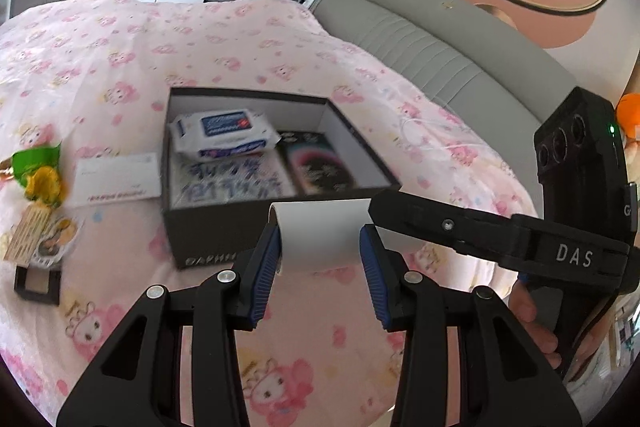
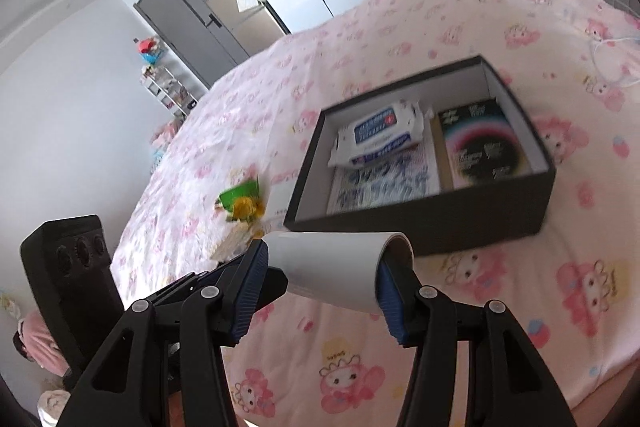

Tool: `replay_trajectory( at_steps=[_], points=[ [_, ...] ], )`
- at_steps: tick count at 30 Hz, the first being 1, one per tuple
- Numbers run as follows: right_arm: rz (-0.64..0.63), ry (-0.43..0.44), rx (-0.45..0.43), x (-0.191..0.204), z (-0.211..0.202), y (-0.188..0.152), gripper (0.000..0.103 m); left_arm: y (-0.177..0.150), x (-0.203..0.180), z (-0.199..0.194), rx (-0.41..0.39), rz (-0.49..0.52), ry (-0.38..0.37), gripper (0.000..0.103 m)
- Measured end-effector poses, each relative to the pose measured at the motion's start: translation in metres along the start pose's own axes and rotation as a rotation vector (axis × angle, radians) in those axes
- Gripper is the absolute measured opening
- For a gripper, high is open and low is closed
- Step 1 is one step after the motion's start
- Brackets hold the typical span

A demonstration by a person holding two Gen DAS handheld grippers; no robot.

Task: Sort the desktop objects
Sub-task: 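Lower the lint-roller tube with the left gripper into the DAPHNE box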

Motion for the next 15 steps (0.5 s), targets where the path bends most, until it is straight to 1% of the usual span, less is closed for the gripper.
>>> replay_trajectory(
  at_steps=[7,15],
  points=[
    [-0.025,-0.021,-0.048,-0.002,-0.025,0.015,0.050,0.022,-0.020,0.000,-0.026,0.038,-0.011,0.041],
    [-0.024,-0.012,-0.063,-0.010,-0.031,0.028,0.050,0.034,-0.030,0.005,-0.030,0.057,-0.004,0.041]
  ],
)
Point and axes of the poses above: each gripper's, at about its wrist camera, not at the fingertips, and z roughly the way its jaws point, x to its left, y to its top, the point moved 5 cm from there along z, roughly the way its jaws point, and after that the axes turned 9 degrees about x, right-handed, at the moved point
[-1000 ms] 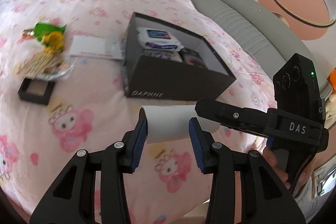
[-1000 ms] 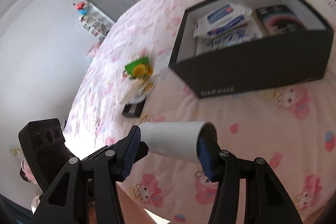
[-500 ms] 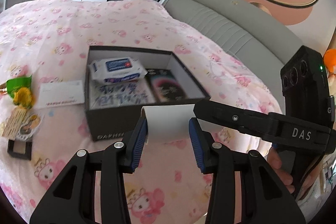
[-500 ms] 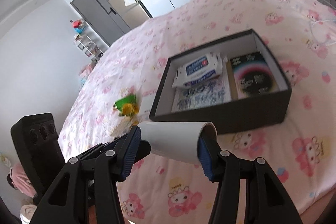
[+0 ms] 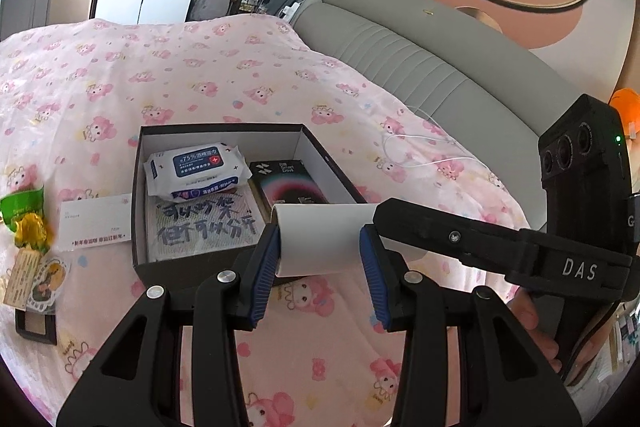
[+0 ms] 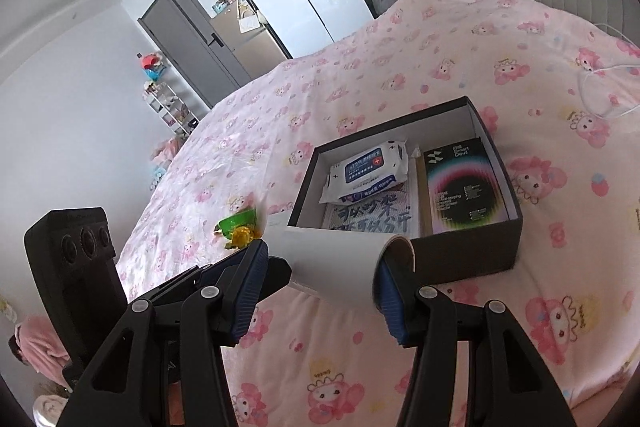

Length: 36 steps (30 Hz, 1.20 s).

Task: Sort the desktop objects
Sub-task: 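Lower the lint-roller tube with the left gripper into the DAPHNE box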

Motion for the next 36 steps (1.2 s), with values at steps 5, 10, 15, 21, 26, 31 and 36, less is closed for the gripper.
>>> replay_trajectory(
  at_steps=[5,10,15,21,26,31,36],
  points=[
    [-0.012,-0.006,0.007,-0.005,0.006,0.010,0.050,0.007,0.001,0.006,-0.001,0.006,0.009,0.041],
    [-0.014,-0.014,0.012,-0.011,0.015,0.022,0.050,0.018,0.011,0.021,0.001,-0.028,0.007,0.041],
    [0.006,-0.019,0.029,-0.024,0.030,0.035,0.050,0.028,0.022,0.042,0.025,-0.045,0.006,0.041],
    [0.031,-0.012,0.067,-0.045,0.058,0.055,0.050,0.042,0.042,0.071,0.069,-0.065,0.013,0.041],
    [0.053,-0.033,0.117,-0.057,0.093,0.063,0.050,0.041,0.071,0.101,0.109,-0.133,0.019,0.041],
    [0.106,-0.005,0.188,-0.071,0.133,0.059,0.050,0.030,0.101,0.121,0.154,-0.195,0.051,0.041],
    [0.111,0.006,0.245,-0.069,0.167,0.054,0.050,0.019,0.125,0.130,0.201,-0.245,0.110,0.041]
  ],
)
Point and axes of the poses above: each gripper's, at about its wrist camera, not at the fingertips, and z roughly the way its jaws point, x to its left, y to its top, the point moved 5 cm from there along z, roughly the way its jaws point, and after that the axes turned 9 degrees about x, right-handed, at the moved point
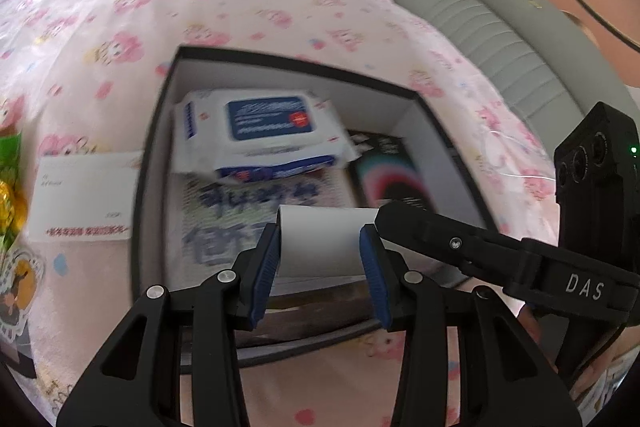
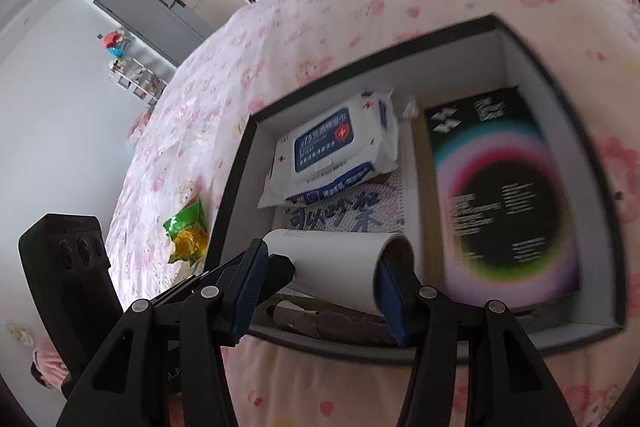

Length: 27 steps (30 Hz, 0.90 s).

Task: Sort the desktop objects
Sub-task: 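Lower the lint-roller tube with the left gripper into the DAPHNE box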

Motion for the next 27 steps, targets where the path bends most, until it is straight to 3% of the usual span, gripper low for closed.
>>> replay_trajectory(
  at_steps=[5,7,9,17,22,24,27],
  points=[
    [0.022,-0.018,0.030,-0.002,0.022,0.004,0.050,0.001,0.002,0.007,0.032,0.045,0.091,0.042],
    [0.032,-0.002,0.036,-0.005,0.022,0.005,0.050,0.003,0.002,0.004,0.020,0.054,0.130,0.049],
    [0.032,-0.019,0.022,-0.008,0.015,0.006,0.050,0.004,0.004,-0.003,-0.003,0.049,0.158,0.049],
    [0.056,-0.044,0.021,-0.020,0.009,0.007,0.050,-0.002,0.021,-0.018,-0.042,-0.002,0.134,0.050],
    [0.022,-0.016,0.063,0.000,0.027,0.005,0.050,-0.003,0.025,-0.014,-0.032,-0.007,0.139,0.049],
    [0.010,0.010,0.090,0.010,0.036,0.004,0.050,-0.001,0.027,-0.013,-0.032,-0.007,0.148,0.044],
    [-0.006,-0.039,0.081,0.013,0.039,0.008,0.050,0.002,0.028,-0.014,-0.033,-0.009,0.144,0.043]
  ],
)
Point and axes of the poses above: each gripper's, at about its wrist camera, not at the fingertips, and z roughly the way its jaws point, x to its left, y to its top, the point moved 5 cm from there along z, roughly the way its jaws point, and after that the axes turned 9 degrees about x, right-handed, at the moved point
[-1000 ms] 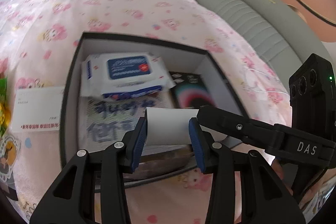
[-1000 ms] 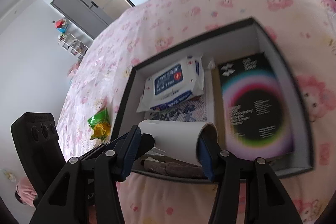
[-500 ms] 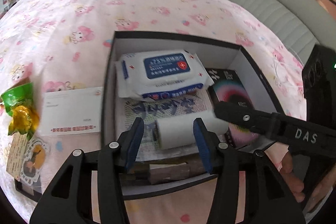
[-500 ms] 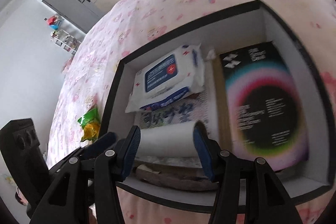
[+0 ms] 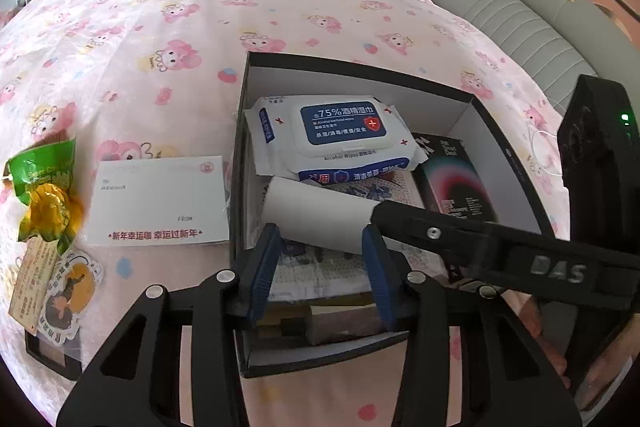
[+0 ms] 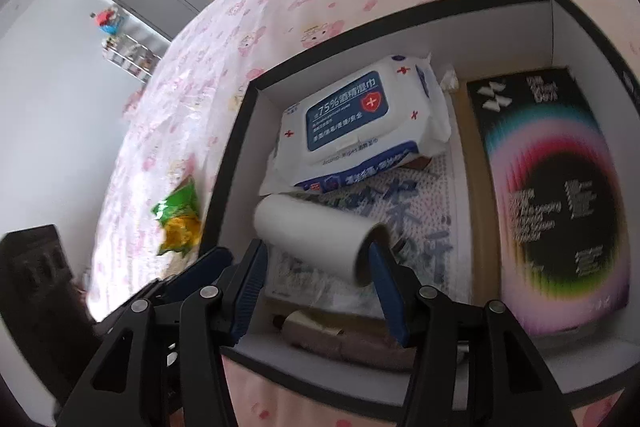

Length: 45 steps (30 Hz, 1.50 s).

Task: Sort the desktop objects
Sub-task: 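Lower the lint-roller tube with the left gripper into the DAPHNE box, then open the left gripper and release the tube beside the wipes pack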

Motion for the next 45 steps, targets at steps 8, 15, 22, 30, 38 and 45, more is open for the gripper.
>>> replay_trajectory(
  at_steps=[8,15,22,30,38,45],
  points=[
    [0.004,-0.112,-0.066,-0.009,-0.025,-0.004,0.050,0.002,-0.015,0.017,0.115,0.083,-0.024,0.047],
    [-0.001,-0.182,-0.084,-0.016,-0.033,-0.003,0.050,0.011,-0.031,0.034,0.148,0.124,0.062,0.053],
    [0.028,-0.262,-0.106,-0.029,-0.044,-0.006,0.050,0.022,-0.025,0.034,0.129,0.073,0.079,0.051],
    [-0.043,-0.300,-0.043,-0.019,-0.024,-0.022,0.050,0.006,-0.013,0.017,0.112,0.063,0.094,0.045],
    [-0.087,-0.318,0.011,-0.007,0.001,0.002,0.050,0.007,-0.002,0.003,0.071,0.043,0.069,0.043],
    [-0.053,-0.380,-0.042,-0.009,-0.006,0.027,0.050,0.004,-0.001,-0.002,0.072,0.045,0.054,0.043]
  ],
)
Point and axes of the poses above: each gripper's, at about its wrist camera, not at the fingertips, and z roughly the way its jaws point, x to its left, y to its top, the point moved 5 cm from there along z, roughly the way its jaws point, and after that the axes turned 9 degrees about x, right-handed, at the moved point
